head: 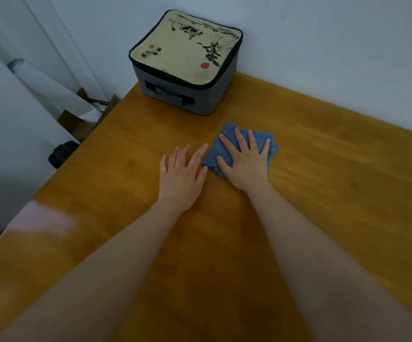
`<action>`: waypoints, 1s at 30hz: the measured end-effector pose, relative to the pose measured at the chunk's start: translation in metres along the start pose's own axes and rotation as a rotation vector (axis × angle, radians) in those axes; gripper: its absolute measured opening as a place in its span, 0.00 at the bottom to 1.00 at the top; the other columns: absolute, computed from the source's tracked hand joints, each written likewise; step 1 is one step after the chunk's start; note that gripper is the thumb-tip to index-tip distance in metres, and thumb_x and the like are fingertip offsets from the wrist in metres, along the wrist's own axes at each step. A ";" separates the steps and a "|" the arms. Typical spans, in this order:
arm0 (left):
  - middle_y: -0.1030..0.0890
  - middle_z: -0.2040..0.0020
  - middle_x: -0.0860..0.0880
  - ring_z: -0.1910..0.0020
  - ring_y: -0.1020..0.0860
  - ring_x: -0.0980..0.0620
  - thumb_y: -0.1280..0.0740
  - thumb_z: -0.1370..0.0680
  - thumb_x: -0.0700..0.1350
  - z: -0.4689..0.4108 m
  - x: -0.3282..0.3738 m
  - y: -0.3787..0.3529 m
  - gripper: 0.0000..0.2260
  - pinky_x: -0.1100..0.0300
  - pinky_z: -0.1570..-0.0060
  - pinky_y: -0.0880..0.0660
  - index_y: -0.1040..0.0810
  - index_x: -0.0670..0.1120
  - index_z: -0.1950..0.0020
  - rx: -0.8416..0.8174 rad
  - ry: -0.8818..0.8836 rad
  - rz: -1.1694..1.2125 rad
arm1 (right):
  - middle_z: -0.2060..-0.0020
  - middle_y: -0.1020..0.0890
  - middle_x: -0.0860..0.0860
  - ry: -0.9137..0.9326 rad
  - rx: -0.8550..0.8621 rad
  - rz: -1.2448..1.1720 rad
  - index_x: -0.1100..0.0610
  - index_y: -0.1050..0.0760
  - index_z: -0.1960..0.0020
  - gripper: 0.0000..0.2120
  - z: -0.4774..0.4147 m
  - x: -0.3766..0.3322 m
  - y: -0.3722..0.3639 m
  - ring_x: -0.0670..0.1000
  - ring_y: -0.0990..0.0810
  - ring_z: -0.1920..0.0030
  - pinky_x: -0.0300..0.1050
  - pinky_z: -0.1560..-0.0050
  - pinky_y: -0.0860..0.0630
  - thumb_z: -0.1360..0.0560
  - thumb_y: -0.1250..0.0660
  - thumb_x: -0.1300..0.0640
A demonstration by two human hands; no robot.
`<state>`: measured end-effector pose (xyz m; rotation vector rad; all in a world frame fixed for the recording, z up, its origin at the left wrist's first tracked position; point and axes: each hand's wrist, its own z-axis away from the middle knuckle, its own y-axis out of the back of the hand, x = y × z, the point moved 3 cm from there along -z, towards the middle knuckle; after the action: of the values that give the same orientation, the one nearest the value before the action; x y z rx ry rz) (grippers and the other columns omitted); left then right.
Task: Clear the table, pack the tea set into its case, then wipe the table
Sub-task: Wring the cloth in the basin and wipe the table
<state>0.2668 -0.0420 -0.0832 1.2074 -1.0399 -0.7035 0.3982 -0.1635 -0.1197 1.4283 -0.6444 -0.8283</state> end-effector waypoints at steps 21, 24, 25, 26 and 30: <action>0.47 0.21 0.47 0.22 0.51 0.45 0.52 0.17 0.57 -0.107 0.054 -0.008 0.22 0.48 0.26 0.53 0.44 0.57 0.22 0.092 -0.178 -0.130 | 0.21 0.50 0.50 -0.034 0.073 -0.026 0.38 0.50 0.23 0.31 -0.148 0.064 0.018 0.57 0.56 0.22 0.72 0.29 0.62 0.24 0.56 0.31; 0.48 0.21 0.48 0.22 0.51 0.47 0.51 0.17 0.56 -0.111 0.062 -0.010 0.22 0.48 0.25 0.52 0.45 0.57 0.22 0.088 -0.215 -0.114 | 0.21 0.50 0.50 -0.036 0.061 -0.015 0.38 0.50 0.23 0.31 -0.158 0.070 0.021 0.57 0.56 0.22 0.72 0.29 0.62 0.23 0.56 0.31; 0.48 0.21 0.48 0.22 0.51 0.47 0.52 0.17 0.56 -0.112 0.065 -0.011 0.22 0.49 0.25 0.53 0.45 0.57 0.22 0.086 -0.214 -0.119 | 0.21 0.50 0.50 -0.038 0.059 -0.013 0.38 0.50 0.22 0.31 -0.161 0.072 0.022 0.57 0.56 0.22 0.72 0.29 0.62 0.23 0.56 0.31; 0.49 0.20 0.48 0.22 0.51 0.48 0.52 0.17 0.56 -0.114 0.066 -0.011 0.22 0.49 0.25 0.53 0.46 0.57 0.22 0.087 -0.211 -0.125 | 0.21 0.50 0.50 -0.040 0.059 -0.014 0.38 0.50 0.22 0.31 -0.163 0.074 0.022 0.57 0.56 0.22 0.72 0.29 0.62 0.23 0.56 0.31; 0.51 0.20 0.49 0.22 0.52 0.49 0.53 0.17 0.57 -0.116 0.068 -0.014 0.23 0.49 0.25 0.55 0.48 0.58 0.22 0.086 -0.172 -0.148 | 0.21 0.50 0.49 -0.035 0.057 -0.027 0.38 0.50 0.22 0.31 -0.166 0.079 0.024 0.56 0.56 0.22 0.72 0.29 0.63 0.23 0.56 0.31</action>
<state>0.4015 -0.0593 -0.0816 1.3251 -1.1407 -0.8982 0.5811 -0.1311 -0.1140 1.4801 -0.6812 -0.8636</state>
